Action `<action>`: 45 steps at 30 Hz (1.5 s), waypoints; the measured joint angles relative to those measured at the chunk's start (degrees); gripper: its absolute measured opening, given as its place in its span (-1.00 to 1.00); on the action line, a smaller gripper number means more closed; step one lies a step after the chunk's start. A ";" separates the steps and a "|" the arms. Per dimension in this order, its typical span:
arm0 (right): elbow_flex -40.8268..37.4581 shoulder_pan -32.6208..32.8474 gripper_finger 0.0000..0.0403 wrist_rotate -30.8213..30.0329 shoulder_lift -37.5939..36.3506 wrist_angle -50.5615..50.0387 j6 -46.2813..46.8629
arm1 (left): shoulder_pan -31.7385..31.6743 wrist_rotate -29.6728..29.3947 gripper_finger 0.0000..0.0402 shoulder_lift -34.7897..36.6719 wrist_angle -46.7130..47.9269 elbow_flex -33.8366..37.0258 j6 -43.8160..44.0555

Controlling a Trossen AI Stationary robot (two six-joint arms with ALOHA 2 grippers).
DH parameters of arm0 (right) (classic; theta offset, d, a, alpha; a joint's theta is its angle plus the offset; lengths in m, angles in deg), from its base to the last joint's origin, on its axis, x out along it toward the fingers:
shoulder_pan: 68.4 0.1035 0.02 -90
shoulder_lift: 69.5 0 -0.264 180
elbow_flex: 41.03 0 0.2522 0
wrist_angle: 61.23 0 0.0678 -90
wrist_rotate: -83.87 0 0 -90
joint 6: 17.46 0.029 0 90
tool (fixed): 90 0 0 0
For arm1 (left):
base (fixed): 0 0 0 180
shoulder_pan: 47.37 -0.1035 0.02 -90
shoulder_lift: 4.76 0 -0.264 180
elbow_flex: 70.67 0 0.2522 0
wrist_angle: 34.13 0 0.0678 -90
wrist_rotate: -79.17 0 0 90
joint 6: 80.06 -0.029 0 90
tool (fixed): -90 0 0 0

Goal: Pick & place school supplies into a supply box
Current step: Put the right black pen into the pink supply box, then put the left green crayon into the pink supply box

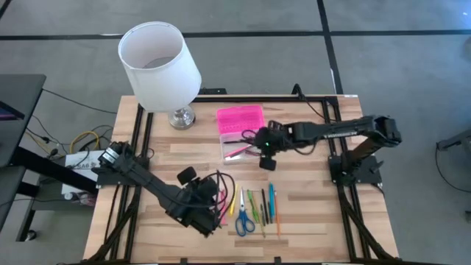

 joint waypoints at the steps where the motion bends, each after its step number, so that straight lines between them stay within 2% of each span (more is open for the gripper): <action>1: -0.16 -1.08 -0.95 0.90 0.48 0.54 -0.57 | 0.38 -0.22 -0.29 0.00 0.43 0.00 1.21; 4: 0.26 -3.93 -0.95 4.80 2.76 4.60 -0.95 | 1.33 -0.38 -0.29 0.00 1.76 0.00 4.47; 11: 2.90 -6.32 -0.93 8.70 10.71 5.36 -1.00 | 2.43 -0.52 -0.29 0.02 3.84 0.00 7.55; 19: 6.27 -6.65 -0.85 8.51 16.60 3.48 0.96 | 2.45 0.36 -0.29 0.02 4.64 0.00 7.55; 22: 7.16 -7.63 -0.80 6.70 18.01 0.61 3.31 | 2.45 0.36 -0.29 0.02 4.82 0.00 7.55; 36: 7.15 -9.41 -0.46 6.56 14.26 -2.13 5.62 | 1.34 0.21 -0.29 0.00 6.04 0.00 3.42; 45: 7.19 -7.48 -0.40 5.93 9.81 -1.15 6.68 | 0.31 0.69 -0.29 0.00 5.69 0.00 3.05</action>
